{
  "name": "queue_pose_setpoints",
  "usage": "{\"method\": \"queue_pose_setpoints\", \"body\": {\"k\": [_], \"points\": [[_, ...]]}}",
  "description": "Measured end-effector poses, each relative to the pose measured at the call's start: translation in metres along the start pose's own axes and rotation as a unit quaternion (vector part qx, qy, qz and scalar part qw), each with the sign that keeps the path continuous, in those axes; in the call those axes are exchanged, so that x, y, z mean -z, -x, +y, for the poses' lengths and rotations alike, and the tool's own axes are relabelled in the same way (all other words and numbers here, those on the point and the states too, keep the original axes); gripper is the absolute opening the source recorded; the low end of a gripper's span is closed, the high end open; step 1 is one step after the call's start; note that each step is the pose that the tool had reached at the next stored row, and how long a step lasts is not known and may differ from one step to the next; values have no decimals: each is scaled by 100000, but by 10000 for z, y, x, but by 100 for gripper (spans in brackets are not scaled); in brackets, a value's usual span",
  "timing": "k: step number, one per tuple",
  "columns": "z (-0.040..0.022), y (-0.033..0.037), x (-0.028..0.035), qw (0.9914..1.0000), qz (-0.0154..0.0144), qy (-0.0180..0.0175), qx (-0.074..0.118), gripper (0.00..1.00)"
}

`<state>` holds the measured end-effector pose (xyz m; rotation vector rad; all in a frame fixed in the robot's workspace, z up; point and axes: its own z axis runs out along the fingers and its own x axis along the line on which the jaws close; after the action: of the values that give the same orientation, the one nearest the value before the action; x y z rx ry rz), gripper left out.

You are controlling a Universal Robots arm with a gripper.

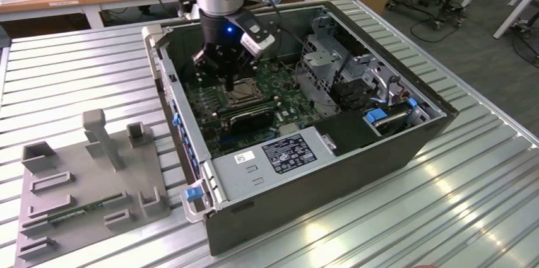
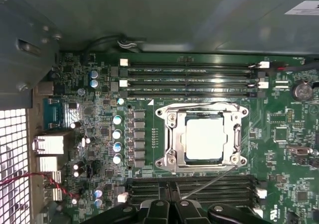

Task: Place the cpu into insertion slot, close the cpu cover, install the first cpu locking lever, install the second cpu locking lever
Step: 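Install the second cpu locking lever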

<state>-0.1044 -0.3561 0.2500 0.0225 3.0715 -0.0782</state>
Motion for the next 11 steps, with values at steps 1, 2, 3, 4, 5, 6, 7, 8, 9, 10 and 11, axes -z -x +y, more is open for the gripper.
{"method": "queue_pose_setpoints", "body": {"k": [1,2,3,4,5,6,7,8,9,10,11], "points": [[-1,3,13,100000,0,3,-3,11],[-1,6,27,100000,0,0,-3,11],[-2,9,42,100000,-2,3,-4,11],[-2,11,55,100000,-4,4,-4,11],[-3,14,70,100000,-3,5,-3,11],[-4,17,83,100000,0,-1,-4,11],[-4,19,95,100000,-2,3,-3,11],[-5,19,99,100000,-3,4,-5,11],[-4,19,98,100000,-5,12,-5,11],[-4,20,98,100000,-11,16,-4,11],[-5,20,99,100000,-11,15,-4,11]]}}
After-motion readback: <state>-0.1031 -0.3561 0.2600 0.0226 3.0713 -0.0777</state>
